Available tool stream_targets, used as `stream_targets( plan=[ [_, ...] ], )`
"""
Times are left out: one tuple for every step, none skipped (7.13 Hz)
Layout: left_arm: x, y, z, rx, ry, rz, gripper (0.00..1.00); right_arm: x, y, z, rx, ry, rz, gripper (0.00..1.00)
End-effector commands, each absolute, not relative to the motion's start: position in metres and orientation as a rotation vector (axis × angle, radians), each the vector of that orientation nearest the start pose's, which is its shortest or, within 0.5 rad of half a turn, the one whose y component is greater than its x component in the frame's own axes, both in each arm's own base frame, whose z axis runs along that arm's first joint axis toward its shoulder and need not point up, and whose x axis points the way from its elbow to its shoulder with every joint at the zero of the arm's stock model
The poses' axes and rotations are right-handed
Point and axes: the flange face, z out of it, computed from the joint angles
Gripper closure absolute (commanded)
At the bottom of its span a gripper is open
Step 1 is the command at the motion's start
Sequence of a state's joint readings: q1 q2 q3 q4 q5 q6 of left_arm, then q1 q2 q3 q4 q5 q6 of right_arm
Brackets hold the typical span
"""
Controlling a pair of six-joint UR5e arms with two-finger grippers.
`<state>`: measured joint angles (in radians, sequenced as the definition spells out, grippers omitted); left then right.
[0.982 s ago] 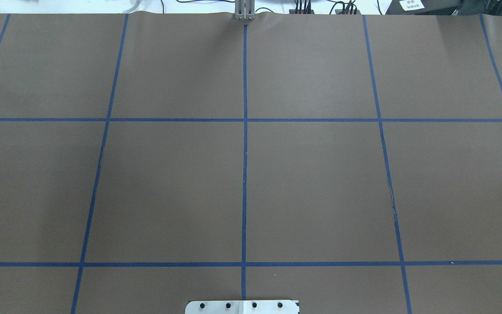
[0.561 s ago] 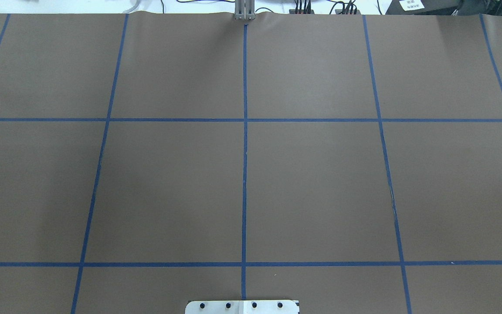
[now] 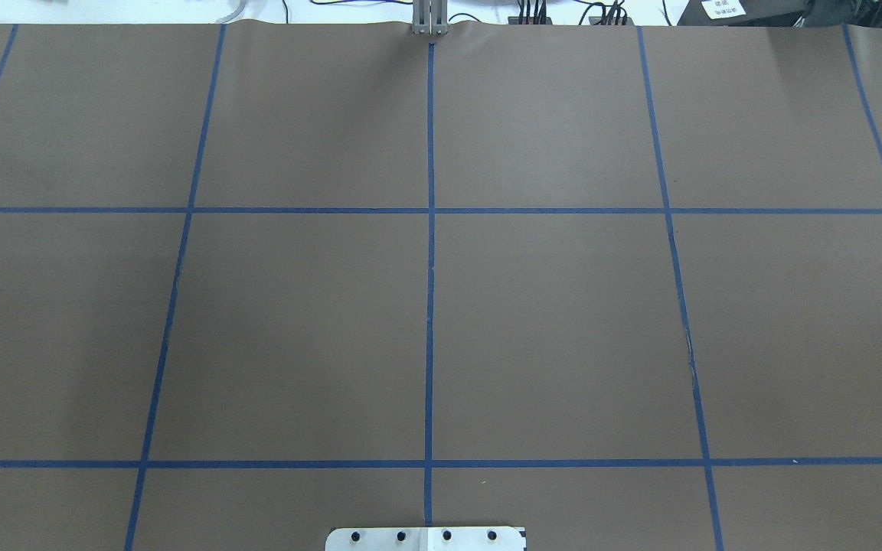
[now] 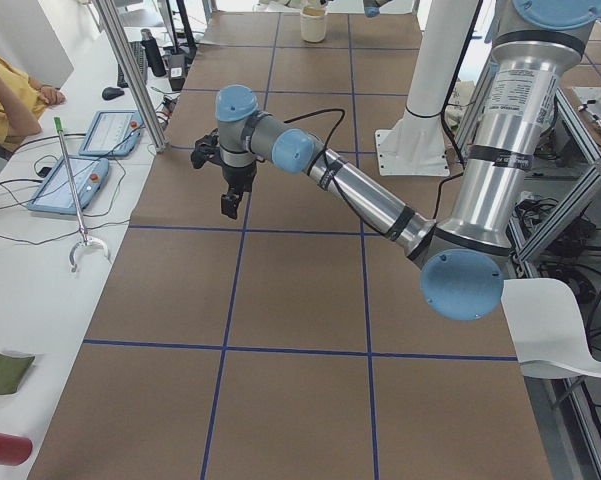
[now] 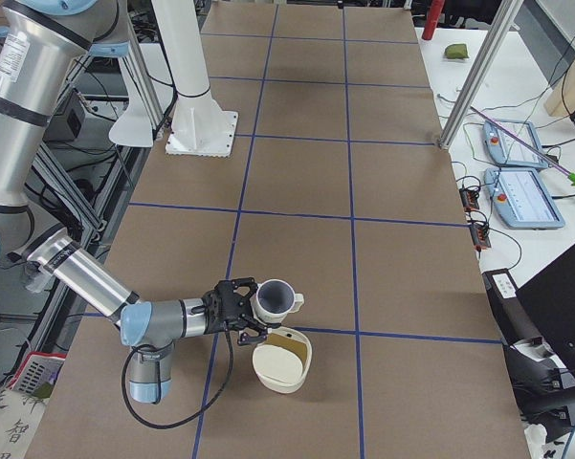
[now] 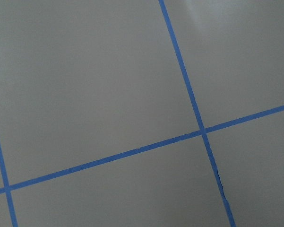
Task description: Left arm hands cup to right arm to dump lemon
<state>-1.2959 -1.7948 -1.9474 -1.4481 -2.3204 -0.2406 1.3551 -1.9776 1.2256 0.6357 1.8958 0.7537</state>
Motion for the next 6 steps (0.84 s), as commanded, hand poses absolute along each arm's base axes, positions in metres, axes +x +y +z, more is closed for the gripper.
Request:
stream_targets(
  plan=[
    [0.084,-0.537,0.374,0.252,0.831,0.212,0.0,0.043,-0.283,0.685,1.145,-0.858,0.172,1.0],
    [0.084,-0.537,0.374,0.252,0.831,0.212,0.0,0.037,-0.31,0.651,1.132,-0.856,0.173,1.0],
    [0.084,-0.537,0.374,0.252,0.831,0.212,0.0,0.029,-0.341,0.609,1.12,-0.858,0.17,1.0],
    [0.084,-0.538,0.376,0.249,0.828,0.21,0.0,0.02,-0.374,0.566,1.102,-0.869,0.158,1.0],
    [0.085,-0.538,0.376,0.247,0.829,0.21,0.0,0.004,-0.415,0.529,1.097,-0.881,0.139,1.0],
    [0.085,-0.539,0.377,0.244,0.83,0.209,0.0,-0.026,-0.456,0.497,1.098,-0.901,0.108,1.0]
  ],
)
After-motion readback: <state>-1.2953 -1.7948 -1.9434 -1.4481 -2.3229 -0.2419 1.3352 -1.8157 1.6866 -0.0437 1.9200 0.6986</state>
